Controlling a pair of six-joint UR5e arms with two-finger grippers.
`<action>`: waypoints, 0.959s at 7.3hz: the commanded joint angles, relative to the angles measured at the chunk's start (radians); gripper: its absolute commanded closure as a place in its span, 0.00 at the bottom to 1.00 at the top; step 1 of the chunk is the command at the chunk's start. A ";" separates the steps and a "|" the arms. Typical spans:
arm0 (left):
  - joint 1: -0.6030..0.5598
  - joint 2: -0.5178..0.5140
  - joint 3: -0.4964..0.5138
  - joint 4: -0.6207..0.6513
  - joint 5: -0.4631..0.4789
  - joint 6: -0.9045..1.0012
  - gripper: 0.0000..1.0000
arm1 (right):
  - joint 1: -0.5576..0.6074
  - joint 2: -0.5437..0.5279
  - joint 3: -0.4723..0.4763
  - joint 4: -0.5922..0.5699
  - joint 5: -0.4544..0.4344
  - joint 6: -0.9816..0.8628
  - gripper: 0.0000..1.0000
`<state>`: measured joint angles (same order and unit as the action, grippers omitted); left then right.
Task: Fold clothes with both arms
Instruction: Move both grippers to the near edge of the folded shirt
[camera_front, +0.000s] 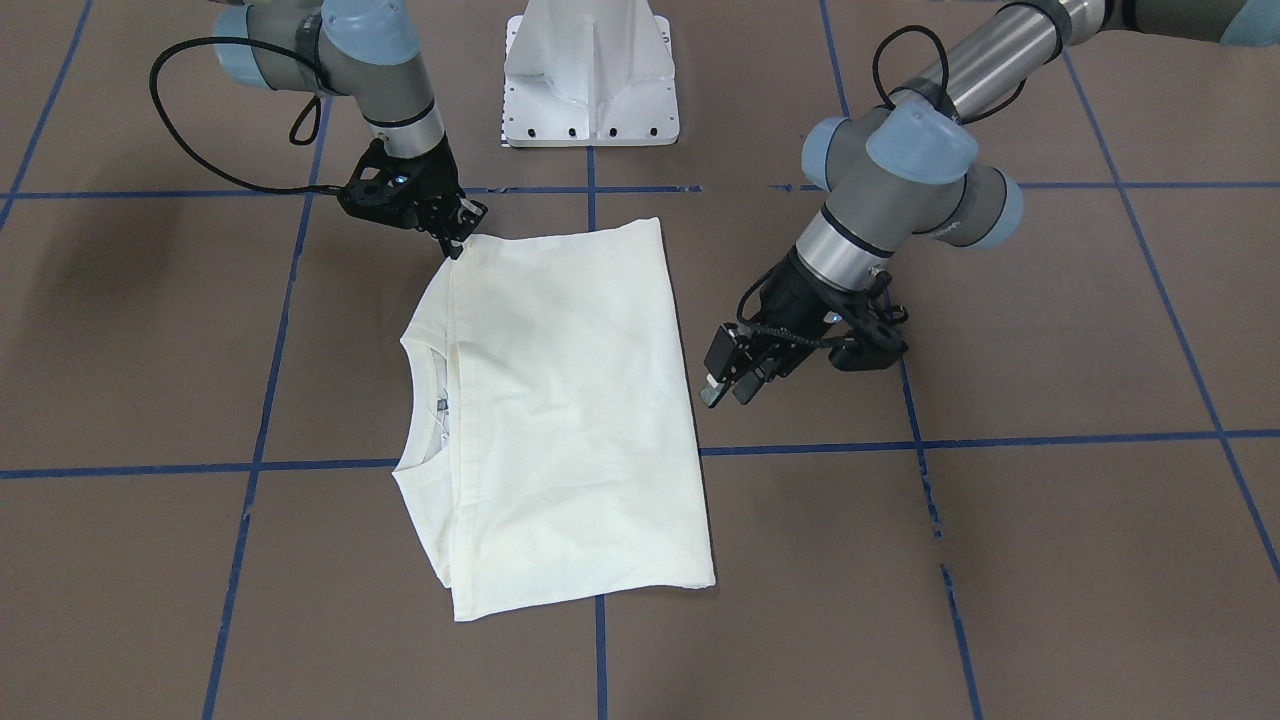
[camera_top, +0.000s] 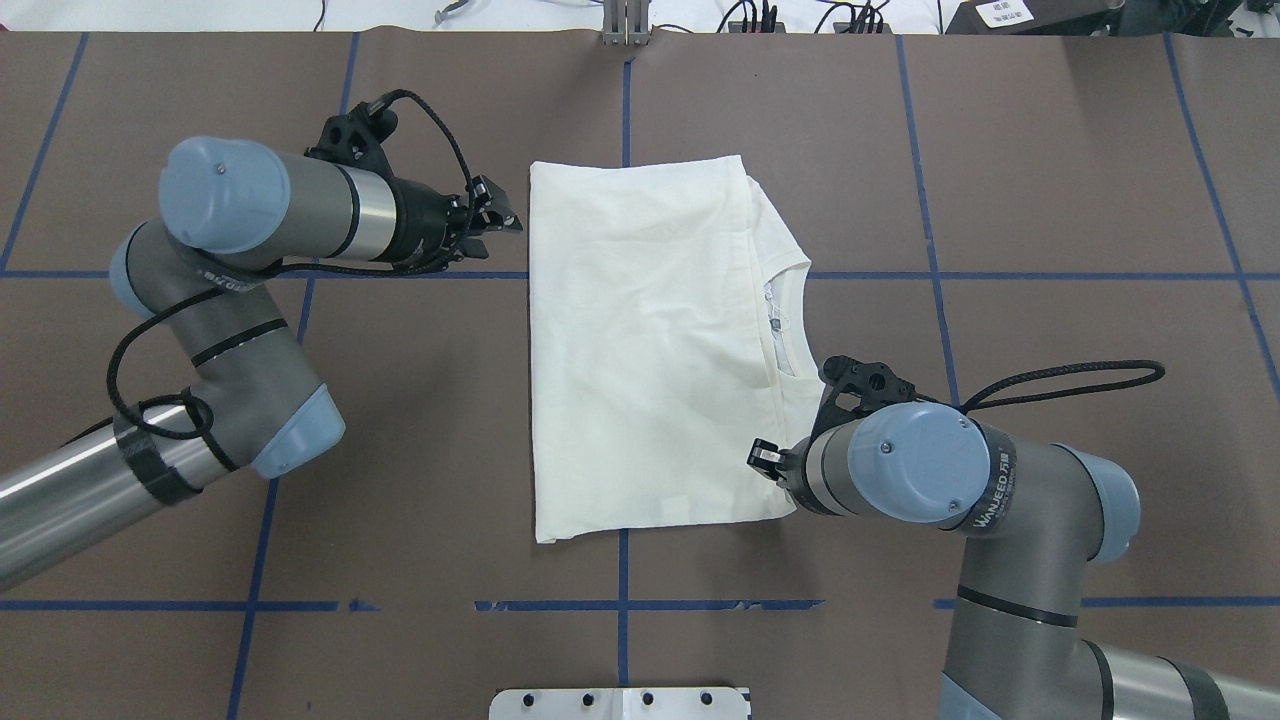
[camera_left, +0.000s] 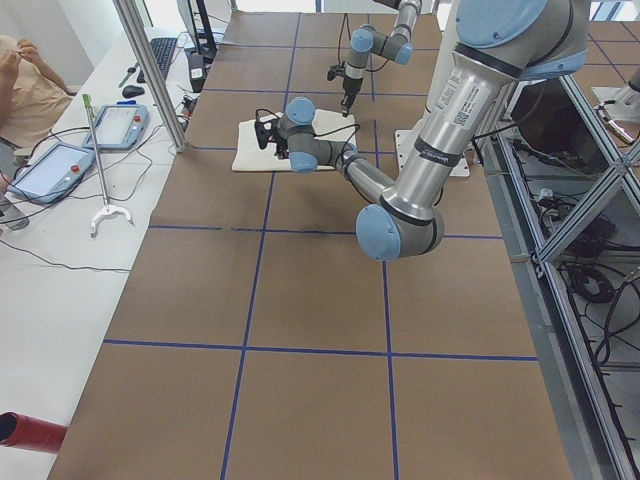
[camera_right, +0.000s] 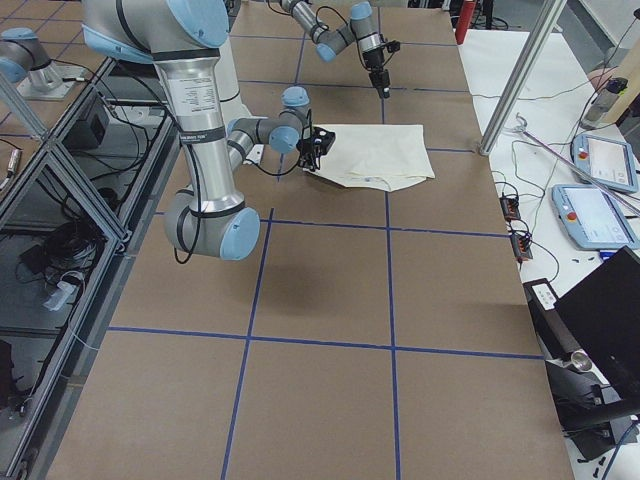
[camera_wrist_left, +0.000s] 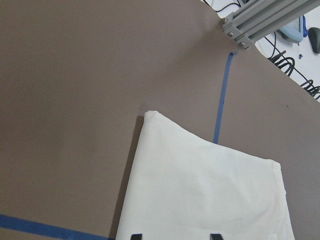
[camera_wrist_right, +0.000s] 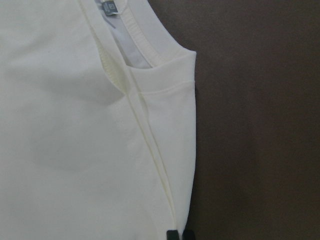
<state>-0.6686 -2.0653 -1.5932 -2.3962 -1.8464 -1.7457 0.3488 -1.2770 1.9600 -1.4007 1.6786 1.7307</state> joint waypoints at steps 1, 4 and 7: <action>0.239 0.115 -0.207 0.088 0.143 -0.185 0.40 | 0.003 -0.007 0.017 -0.001 0.007 0.000 1.00; 0.417 0.123 -0.231 0.261 0.285 -0.242 0.40 | 0.001 -0.007 0.016 0.000 0.007 0.000 1.00; 0.425 0.120 -0.202 0.269 0.286 -0.244 0.40 | 0.001 -0.007 0.017 0.000 0.007 0.000 1.00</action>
<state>-0.2505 -1.9435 -1.8052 -2.1299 -1.5630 -1.9876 0.3498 -1.2839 1.9771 -1.4005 1.6859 1.7303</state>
